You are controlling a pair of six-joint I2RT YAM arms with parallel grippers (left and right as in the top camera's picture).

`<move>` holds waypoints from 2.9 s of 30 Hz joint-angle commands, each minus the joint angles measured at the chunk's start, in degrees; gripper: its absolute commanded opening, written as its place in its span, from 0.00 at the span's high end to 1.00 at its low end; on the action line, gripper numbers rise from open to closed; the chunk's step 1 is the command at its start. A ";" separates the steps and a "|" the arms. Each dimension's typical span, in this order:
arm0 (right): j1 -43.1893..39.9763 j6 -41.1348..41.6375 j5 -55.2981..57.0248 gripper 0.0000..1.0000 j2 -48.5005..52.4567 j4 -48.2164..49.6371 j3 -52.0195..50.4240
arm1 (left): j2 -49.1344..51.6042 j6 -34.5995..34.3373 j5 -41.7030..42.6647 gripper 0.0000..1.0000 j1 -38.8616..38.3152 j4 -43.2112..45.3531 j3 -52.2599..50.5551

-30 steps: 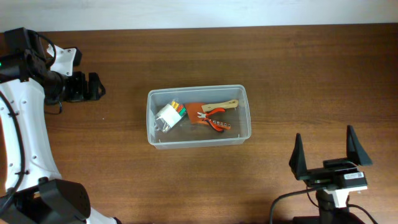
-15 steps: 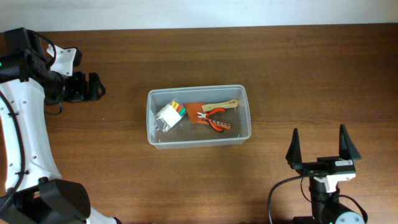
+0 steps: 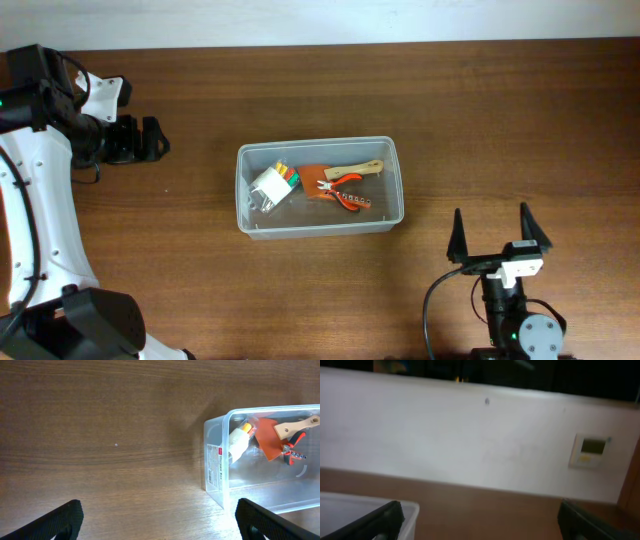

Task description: Pack container

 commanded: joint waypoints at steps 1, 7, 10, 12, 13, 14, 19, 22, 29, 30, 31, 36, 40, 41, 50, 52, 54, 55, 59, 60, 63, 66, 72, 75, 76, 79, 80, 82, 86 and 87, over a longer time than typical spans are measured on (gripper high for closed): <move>0.26 0.33 0.90 0.01 -0.70 -3.10 -0.39 | 0.26 -0.55 0.83 0.01 0.26 0.00 1.03; 0.26 0.50 -0.24 0.01 -0.70 -12.72 -0.39 | 0.26 -0.55 0.83 0.01 0.26 0.00 1.03; 0.26 0.50 -1.01 0.01 -0.70 -15.89 -0.39 | 0.26 -0.55 0.83 0.01 0.26 0.00 1.03; 0.26 0.50 -1.01 0.01 -0.70 -15.85 -0.39 | 0.26 -0.55 0.83 0.01 0.26 0.00 1.03; 0.26 0.50 -1.01 0.01 -0.70 -15.85 -0.39 | 0.26 -0.55 0.83 0.01 0.26 0.02 1.03; 0.26 0.50 -1.01 0.01 -0.70 -15.85 -0.39 | 0.26 -0.55 0.83 0.01 0.26 0.00 1.03; 0.26 0.52 -1.01 0.01 -0.66 -15.85 -0.39 | 0.26 -0.55 0.83 0.01 0.26 0.02 1.03; 0.26 0.50 -1.01 0.01 -0.66 -15.85 -0.39 | 0.26 -0.55 0.83 0.01 0.26 0.00 1.03; 0.26 0.50 -1.01 0.01 -0.66 -15.85 -0.39 | 0.26 -0.55 0.83 0.01 0.26 0.00 1.03; 0.26 0.50 -1.01 0.01 -0.66 -15.85 -0.39 | 0.26 -0.55 0.83 0.01 0.26 0.00 1.03; 0.26 0.50 -1.01 0.01 -0.66 -15.85 -0.39 | 0.26 -0.55 0.83 0.01 0.26 0.00 1.03; 0.26 0.50 -1.01 0.01 -0.66 -15.85 -0.39 | 0.26 -0.55 0.83 0.01 0.26 0.00 1.03; 0.26 0.50 -1.01 0.01 -0.66 -15.85 -0.39 | 0.26 -0.55 0.83 0.01 0.26 0.00 1.03; 0.26 0.50 -1.01 0.01 -0.66 -15.85 -0.39 | 0.26 -0.55 0.83 0.01 0.26 0.00 1.03; 0.26 0.50 -1.01 0.01 -0.66 -15.85 -0.39 | 0.15 -0.55 0.83 0.01 0.24 0.02 1.01; 0.26 0.50 -1.01 0.01 -0.66 -15.85 -0.39 | -0.26 -0.55 0.83 0.01 -0.02 0.00 1.01; 0.26 0.50 -1.01 0.01 -0.66 -15.85 -0.39 | -1.36 -0.55 0.81 0.01 -0.74 0.02 0.61; 0.26 0.50 -1.01 0.01 -0.66 -15.85 -0.39 | -2.40 -0.52 0.22 0.01 -1.40 0.00 -0.07; 0.26 0.52 -1.01 0.01 -0.66 -15.85 -0.39 | -8.55 -0.55 -6.40 0.01 -5.29 0.00 -5.38; 0.26 0.50 -1.01 0.01 -0.66 -15.85 -0.39 | -10.51 -0.52 -7.65 0.01 -6.49 0.02 -7.41; 0.26 0.50 -1.01 0.01 -0.66 -15.85 -0.39 | -17.22 -0.52 -8.92 0.01 -10.23 1.92 -14.43; 0.26 0.52 -1.01 0.01 -0.66 -15.85 -0.39 | -24.52 -0.55 -7.08 0.01 -14.29 11.78 -22.36; 0.26 0.50 -1.01 0.01 -0.66 -15.85 -0.39 | -43.08 -0.52 -5.70 0.01 -24.87 40.79 -42.34; 0.26 0.52 -1.01 0.01 -0.66 -15.85 -0.39 | -53.83 -0.55 -5.66 0.01 -26.71 50.40 -52.52; 0.26 0.52 -1.01 0.01 -0.66 -15.85 -0.39 | -56.68 -0.55 -5.70 0.01 -26.47 51.78 -55.08; 0.26 0.52 -1.01 0.02 -0.66 -15.85 -0.39 | -64.17 -0.55 -5.68 0.01 -24.46 54.05 -61.66; 0.26 0.52 -1.01 0.01 -0.66 -15.85 -0.39 | -66.27 -0.55 -5.66 0.01 -23.58 54.21 -63.47; 0.26 0.50 -1.01 0.01 -0.66 -15.85 -0.39 | -69.44 -0.52 -5.68 0.01 -22.38 54.42 -66.25; 0.26 0.52 -1.01 0.01 -0.66 -15.85 -0.39 | -74.44 -0.55 -7.32 0.01 -20.48 55.82 -70.64; 0.26 0.50 -1.01 0.01 -0.66 -15.85 -0.39 | -75.82 -0.55 -7.85 0.01 -19.85 56.26 -71.65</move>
